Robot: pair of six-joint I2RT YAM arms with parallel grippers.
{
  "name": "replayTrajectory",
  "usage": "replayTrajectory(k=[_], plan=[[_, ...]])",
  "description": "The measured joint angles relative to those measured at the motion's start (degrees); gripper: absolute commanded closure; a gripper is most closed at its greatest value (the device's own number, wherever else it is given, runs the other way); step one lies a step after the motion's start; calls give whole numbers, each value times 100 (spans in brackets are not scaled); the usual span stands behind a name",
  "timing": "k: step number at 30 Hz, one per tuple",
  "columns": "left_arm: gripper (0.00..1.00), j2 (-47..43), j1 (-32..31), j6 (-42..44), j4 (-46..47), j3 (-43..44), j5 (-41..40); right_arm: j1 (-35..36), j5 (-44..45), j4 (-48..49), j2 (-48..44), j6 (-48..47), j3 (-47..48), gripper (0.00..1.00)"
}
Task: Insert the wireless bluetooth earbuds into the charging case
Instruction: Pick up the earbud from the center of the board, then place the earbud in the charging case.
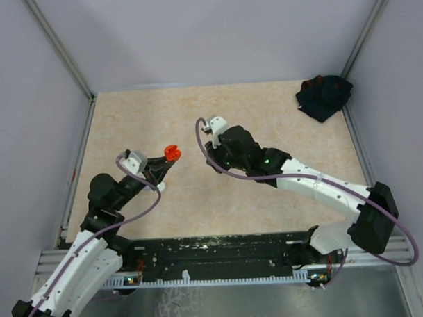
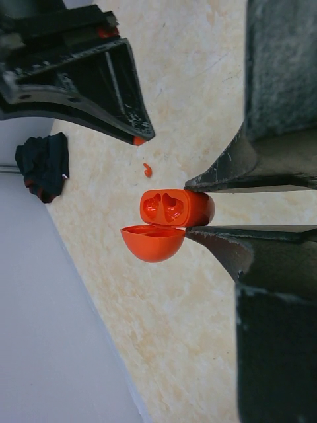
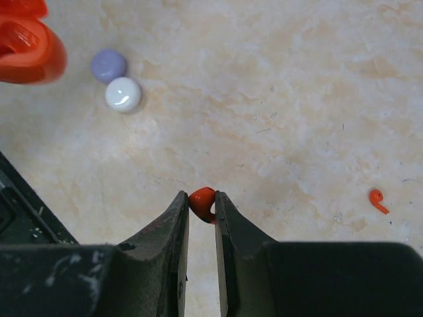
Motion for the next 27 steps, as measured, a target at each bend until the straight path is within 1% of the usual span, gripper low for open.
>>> replayTrajectory(k=[7, 10, 15, 20, 27], plan=[[100, -175, 13, -260, 898, -540, 321, 33, -42, 688, -966, 894, -313, 96], [100, -142, 17, -348, 1259, -699, 562, 79, -85, 999, -1202, 1202, -444, 97], [100, -17, 20, -369, 1775, -826, 1012, 380, -136, 1563, -1261, 1532, -546, 97], [100, 22, 20, -302, 2096, -909, 1344, 686, -258, 2345, -1261, 1808, -848, 98], [100, 20, 20, -197, 2382, -1001, 1602, 835, -275, 2986, -1261, 2048, -970, 98]])
